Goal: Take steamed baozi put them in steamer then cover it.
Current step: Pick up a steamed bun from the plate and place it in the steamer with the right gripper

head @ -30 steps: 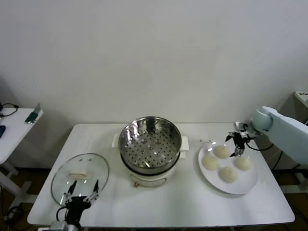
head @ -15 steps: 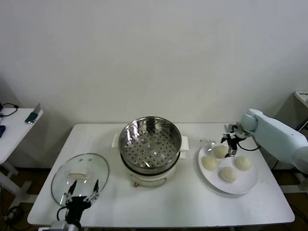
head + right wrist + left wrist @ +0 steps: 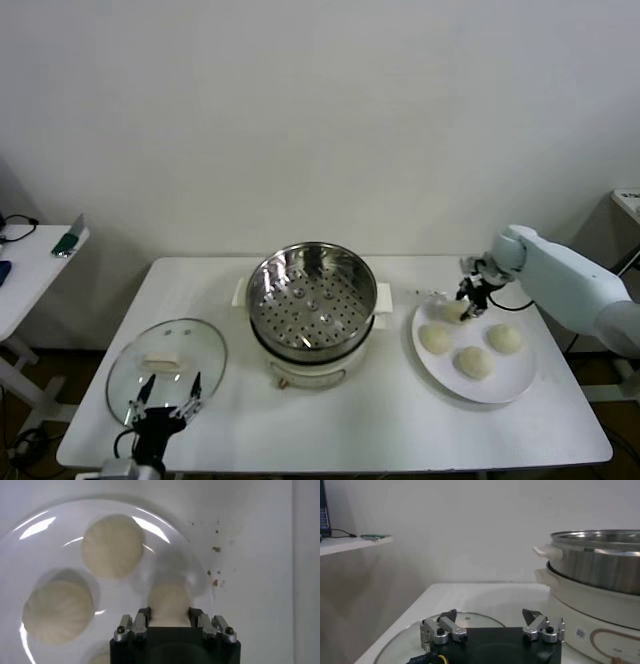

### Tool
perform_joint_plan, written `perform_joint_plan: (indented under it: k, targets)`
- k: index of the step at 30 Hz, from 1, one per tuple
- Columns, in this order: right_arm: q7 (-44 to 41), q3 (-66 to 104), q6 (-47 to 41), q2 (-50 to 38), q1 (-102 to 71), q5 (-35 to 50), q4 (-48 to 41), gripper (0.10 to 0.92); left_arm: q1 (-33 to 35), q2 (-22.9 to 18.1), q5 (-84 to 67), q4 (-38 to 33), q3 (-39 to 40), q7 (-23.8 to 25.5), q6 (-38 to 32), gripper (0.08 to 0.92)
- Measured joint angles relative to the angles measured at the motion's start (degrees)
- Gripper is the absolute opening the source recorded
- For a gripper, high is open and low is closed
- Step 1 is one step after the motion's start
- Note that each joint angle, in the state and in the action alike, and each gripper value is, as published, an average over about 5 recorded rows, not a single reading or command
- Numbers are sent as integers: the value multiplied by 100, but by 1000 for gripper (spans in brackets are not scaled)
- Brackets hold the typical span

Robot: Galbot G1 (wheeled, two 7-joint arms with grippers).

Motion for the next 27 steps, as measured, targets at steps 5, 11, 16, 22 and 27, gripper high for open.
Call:
perform_joint_plan:
  k: [5,11,16,22,27]
  targets:
    - [-167,-706,311,96,1082,359,552,538,-18,-21,35,-41,10,-12,7,823]
    - [-403,-1355,990,490,2500,895,1322,543,-1,-26,62,-98,0,-16,13,823]
    - [-442,-1549,1666,985,3134,970,1971,548,-3,-7,69,-135,-50,-21,22,823]
    - [-309,-1580,2445,1512,3119,412,2381,551,6,-11,84,-175,-83,-41,14,823]
    - [-118,-1408,3025,1859,2643,-498,2282,562,59,-20,102,-185,-87,-70,-21,823]
